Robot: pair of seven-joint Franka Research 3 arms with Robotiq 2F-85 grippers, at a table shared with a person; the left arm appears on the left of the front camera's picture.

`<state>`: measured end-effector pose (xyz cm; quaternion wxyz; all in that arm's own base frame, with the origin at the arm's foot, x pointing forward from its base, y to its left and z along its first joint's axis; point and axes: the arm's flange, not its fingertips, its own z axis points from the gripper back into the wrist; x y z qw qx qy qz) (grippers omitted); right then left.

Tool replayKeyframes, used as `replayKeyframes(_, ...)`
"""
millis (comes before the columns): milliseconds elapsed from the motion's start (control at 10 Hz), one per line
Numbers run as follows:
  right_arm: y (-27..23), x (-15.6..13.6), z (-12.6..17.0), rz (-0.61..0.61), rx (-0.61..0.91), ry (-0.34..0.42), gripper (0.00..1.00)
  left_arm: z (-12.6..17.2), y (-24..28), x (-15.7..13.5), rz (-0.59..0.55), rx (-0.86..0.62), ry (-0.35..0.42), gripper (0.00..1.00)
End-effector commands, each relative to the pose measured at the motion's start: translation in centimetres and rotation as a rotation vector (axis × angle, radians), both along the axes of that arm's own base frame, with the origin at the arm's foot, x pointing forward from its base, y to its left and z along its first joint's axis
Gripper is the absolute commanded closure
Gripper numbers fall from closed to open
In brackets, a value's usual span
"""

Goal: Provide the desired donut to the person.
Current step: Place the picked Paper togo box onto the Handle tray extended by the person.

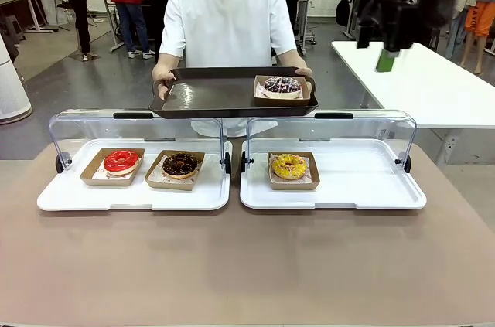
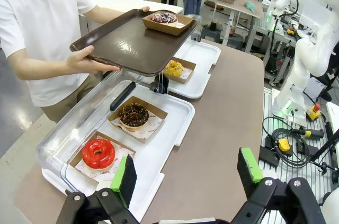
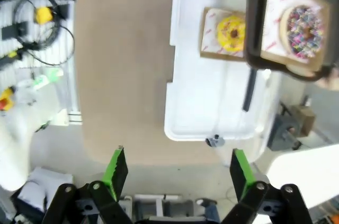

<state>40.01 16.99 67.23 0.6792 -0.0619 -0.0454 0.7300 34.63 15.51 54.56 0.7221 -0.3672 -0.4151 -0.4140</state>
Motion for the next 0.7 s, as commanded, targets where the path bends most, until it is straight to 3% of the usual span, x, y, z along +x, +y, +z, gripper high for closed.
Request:
replayKeyframes(0,-2.6,-1.8,-3.7,-0.023,0.058,-0.061,0.00,0.1,0.0,-0.1,-0.003,-0.007,-0.005,0.00)
replayKeyframes(500,-5.7,0.3,-7.1,-0.095,0.061,-0.013,0.00,0.1,0.0,-0.1,-0.003,-0.007,-0.005,0.00)
replayKeyframes(600,-5.5,-0.9,-5.9,-0.087,0.041,-0.022,0.00,0.1,0.0,-0.1,-0.003,-0.007,-0.005,0.00)
